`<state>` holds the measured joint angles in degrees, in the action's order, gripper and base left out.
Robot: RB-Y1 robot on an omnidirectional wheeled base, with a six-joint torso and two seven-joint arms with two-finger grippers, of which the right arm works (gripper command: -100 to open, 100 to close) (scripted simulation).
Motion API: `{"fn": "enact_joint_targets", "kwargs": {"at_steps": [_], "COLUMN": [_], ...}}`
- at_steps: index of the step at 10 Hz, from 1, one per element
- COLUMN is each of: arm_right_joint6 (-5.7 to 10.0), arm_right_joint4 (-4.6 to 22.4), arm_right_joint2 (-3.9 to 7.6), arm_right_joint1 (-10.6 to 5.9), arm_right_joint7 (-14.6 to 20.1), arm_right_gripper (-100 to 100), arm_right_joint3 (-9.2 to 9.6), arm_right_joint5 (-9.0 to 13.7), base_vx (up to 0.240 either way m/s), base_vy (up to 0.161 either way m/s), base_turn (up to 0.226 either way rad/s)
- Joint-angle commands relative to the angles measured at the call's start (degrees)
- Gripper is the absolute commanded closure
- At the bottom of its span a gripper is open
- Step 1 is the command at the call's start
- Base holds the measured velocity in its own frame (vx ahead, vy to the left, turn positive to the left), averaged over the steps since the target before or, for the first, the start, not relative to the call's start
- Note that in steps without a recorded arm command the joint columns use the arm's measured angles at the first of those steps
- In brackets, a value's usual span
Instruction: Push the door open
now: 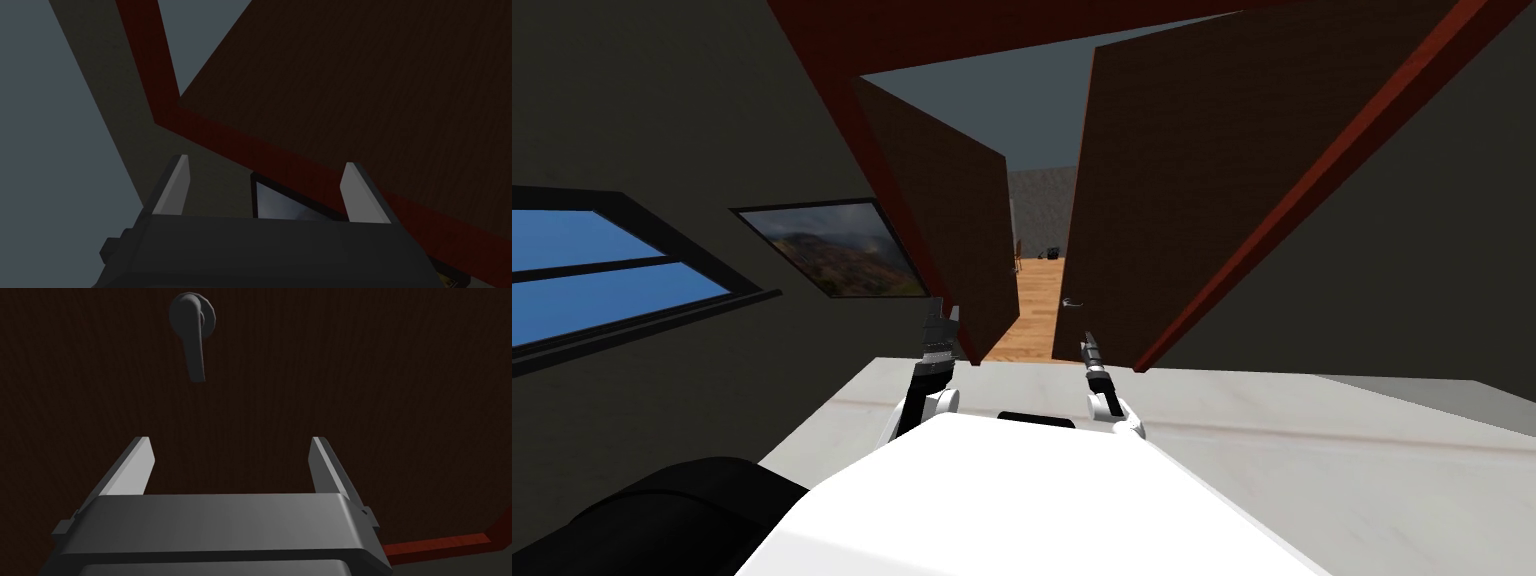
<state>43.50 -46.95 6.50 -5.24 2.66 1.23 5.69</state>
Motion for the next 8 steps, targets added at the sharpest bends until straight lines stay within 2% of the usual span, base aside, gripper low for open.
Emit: {"fn": "enact_joint_targets", "kwargs": {"at_steps": [1, 8], "arm_right_joint6": [0.33, 2.19], "arm_right_joint4": [1.6, 9.5], "arm_right_joint2": [-0.03, -0.09], "arm_right_joint1": [-0.58, -3.74], "arm_right_joint7": [0.0, 0.0], "arm_right_gripper": [-100, -100], "arm_right_joint3": [0.02, -0.01], "arm_right_joint5": [0.0, 0.3], "base_vx": [0.09, 0.07], "base_vy": [-0.038, -0.048], "base_turn": [0.034, 0.036]}}
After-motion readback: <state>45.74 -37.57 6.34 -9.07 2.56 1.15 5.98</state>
